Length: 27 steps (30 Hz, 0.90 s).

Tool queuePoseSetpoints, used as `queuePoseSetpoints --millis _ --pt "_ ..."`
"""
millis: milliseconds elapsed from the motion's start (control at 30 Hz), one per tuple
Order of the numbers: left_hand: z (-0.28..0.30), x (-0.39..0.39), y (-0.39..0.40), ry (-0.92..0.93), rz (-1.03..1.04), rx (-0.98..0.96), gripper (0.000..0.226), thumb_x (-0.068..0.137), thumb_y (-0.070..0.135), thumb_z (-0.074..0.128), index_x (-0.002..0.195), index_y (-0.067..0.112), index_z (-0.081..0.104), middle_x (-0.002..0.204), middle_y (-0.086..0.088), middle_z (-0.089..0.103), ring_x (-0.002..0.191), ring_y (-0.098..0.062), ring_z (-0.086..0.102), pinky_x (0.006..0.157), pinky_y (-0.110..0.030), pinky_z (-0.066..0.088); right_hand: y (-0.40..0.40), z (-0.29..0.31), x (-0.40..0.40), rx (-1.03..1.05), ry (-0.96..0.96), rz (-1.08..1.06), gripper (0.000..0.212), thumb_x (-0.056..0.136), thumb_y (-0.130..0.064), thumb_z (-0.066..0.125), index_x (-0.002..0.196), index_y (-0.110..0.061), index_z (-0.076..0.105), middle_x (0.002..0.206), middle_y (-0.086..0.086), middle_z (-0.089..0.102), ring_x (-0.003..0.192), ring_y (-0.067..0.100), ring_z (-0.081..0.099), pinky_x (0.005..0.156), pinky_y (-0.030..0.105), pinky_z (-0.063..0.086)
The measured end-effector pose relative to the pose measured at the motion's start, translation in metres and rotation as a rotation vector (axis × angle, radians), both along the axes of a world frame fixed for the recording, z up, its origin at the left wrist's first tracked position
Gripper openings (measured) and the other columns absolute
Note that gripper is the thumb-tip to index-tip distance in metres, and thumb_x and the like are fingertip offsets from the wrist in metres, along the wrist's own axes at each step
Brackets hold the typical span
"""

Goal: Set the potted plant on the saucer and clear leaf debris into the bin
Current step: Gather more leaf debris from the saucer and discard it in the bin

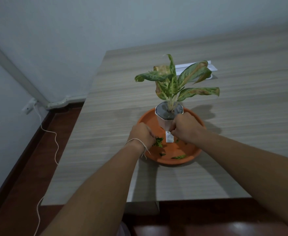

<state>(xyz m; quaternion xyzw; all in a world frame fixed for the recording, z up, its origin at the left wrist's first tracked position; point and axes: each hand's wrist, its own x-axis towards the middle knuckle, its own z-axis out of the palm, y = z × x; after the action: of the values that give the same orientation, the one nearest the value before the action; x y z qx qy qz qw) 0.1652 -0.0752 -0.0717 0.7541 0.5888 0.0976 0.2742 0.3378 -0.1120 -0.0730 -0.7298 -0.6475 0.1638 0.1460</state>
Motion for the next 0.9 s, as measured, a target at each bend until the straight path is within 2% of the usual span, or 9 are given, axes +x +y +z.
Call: queuePoseSetpoints --millis 67,133,267,400,467,633,800,833,900 --pt "-0.001 0.0 0.0 0.0 -0.008 0.002 0.007 0.075 0.009 0.075 0.077 0.013 0.08 0.082 -0.001 0.076 0.087 -0.019 0.07 0.081 -0.026 0.055 0.0 -0.003 0.002 0.002 -0.001 -0.007 0.02 0.081 -0.003 0.068 0.089 -0.014 0.083 0.087 0.007 0.08 0.082 0.024 0.072 0.065 0.025 0.045" --pt "-0.003 0.0 0.0 0.002 -0.011 -0.007 0.007 0.076 0.008 0.075 0.078 0.012 0.081 0.08 -0.001 0.075 0.086 -0.019 0.07 0.082 -0.028 0.057 0.0 -0.006 0.003 -0.004 -0.004 -0.013 0.019 0.081 -0.004 0.069 0.088 -0.015 0.083 0.089 0.006 0.08 0.084 0.023 0.073 0.067 0.027 0.051" --pt "-0.003 -0.001 0.002 0.012 -0.016 -0.014 0.007 0.075 0.008 0.075 0.076 0.012 0.08 0.076 -0.001 0.074 0.082 -0.023 0.072 0.082 -0.034 0.06 -0.001 -0.007 0.001 -0.004 0.002 -0.001 0.017 0.083 -0.005 0.07 0.09 -0.015 0.083 0.093 0.006 0.08 0.091 0.023 0.073 0.082 0.035 0.06" --pt "0.0 -0.003 0.005 0.008 -0.005 -0.021 0.006 0.076 0.009 0.075 0.075 0.012 0.08 0.07 0.001 0.072 0.081 -0.024 0.073 0.081 -0.035 0.061 0.003 -0.004 -0.004 -0.006 -0.005 0.013 0.019 0.085 -0.004 0.068 0.093 -0.011 0.083 0.092 0.008 0.08 0.09 0.025 0.073 0.083 0.036 0.06" --pt "0.0 -0.005 0.008 -0.001 -0.003 -0.018 0.006 0.075 0.009 0.075 0.076 0.013 0.08 0.074 0.001 0.074 0.081 -0.025 0.073 0.081 -0.035 0.061 0.005 -0.002 -0.008 -0.009 -0.009 0.038 0.022 0.085 -0.003 0.065 0.095 -0.011 0.082 0.094 0.009 0.08 0.091 0.026 0.073 0.082 0.039 0.061" --pt "0.006 -0.019 0.013 -0.014 0.005 0.021 0.009 0.074 0.009 0.075 0.078 0.012 0.081 0.084 -0.003 0.078 0.087 -0.023 0.073 0.082 -0.03 0.059 0.01 0.0 -0.024 0.011 -0.002 0.066 0.021 0.086 0.0 0.064 0.097 -0.005 0.081 0.099 0.013 0.079 0.097 0.028 0.071 0.078 0.028 0.053" --pt "0.019 -0.055 0.017 0.012 -0.016 0.082 0.015 0.074 0.008 0.074 0.085 0.014 0.082 0.091 -0.006 0.079 0.092 -0.023 0.072 0.086 -0.028 0.057 0.016 0.008 -0.053 -0.012 -0.039 0.118 0.017 0.085 -0.002 0.064 0.086 -0.004 0.081 0.09 0.015 0.078 0.09 0.032 0.071 0.077 0.036 0.059" --pt "0.022 -0.066 0.017 0.008 0.0 0.087 0.015 0.074 0.008 0.074 0.085 0.014 0.082 0.091 -0.007 0.079 0.091 -0.023 0.073 0.086 -0.028 0.057 0.016 0.012 -0.062 -0.026 -0.07 0.123 0.018 0.084 -0.002 0.064 0.077 -0.007 0.079 0.084 0.014 0.077 0.086 0.032 0.071 0.073 0.035 0.058" --pt "0.029 -0.093 0.017 0.01 0.043 0.097 0.013 0.075 0.008 0.075 0.085 0.013 0.082 0.089 -0.007 0.079 0.089 -0.021 0.073 0.086 -0.029 0.058 0.019 0.017 -0.081 -0.024 -0.082 0.122 0.03 0.078 -0.003 0.063 0.052 -0.017 0.061 0.065 0.01 0.067 0.071 0.03 0.067 0.065 0.034 0.056"
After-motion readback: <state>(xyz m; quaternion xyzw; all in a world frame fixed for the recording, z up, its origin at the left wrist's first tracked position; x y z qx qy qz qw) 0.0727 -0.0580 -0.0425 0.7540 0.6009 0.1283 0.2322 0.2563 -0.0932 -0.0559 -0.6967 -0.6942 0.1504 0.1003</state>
